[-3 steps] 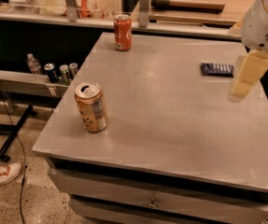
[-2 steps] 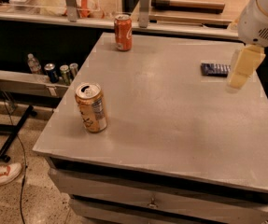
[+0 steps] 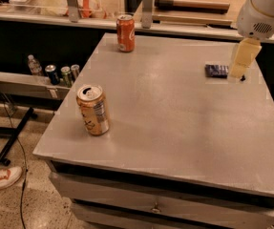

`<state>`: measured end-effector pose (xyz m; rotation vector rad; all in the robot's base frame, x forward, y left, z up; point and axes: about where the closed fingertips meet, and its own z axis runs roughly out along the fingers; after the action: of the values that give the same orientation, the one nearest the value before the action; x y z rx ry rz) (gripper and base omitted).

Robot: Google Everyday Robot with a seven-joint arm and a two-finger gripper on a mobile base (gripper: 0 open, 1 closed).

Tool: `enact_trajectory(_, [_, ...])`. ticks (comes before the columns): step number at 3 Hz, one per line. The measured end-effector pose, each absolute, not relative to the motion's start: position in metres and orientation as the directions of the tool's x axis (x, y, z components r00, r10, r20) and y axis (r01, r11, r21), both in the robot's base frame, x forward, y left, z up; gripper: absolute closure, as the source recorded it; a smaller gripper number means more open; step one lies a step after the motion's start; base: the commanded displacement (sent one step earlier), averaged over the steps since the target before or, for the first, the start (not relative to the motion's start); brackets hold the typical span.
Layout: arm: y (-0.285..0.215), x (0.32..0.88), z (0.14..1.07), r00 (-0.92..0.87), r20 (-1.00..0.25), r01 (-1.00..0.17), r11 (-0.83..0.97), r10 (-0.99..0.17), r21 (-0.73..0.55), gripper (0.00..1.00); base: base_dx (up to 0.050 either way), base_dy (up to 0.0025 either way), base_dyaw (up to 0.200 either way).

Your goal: Move rxbar blueberry near coke can

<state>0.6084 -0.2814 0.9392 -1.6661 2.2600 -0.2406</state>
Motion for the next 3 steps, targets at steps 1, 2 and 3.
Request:
enact_trajectory(1, [-0.294,0.637,0.923,-0.288,-0.121,-0.897,0.312,-0.95,-0.312,0.0,0.0,0.0,0.0])
enact_trajectory(2, [-0.305,0.657,0.906,-0.314,-0.098,-0.896,0.329,-0.944,-0.299,0.0,0.0,0.0,0.0])
enact_trajectory(3, [-0.314,0.669,0.891,-0.352,-0.111,-0.886,0.369,-0.929,-0.28,0.0,0.0,0.0,0.0])
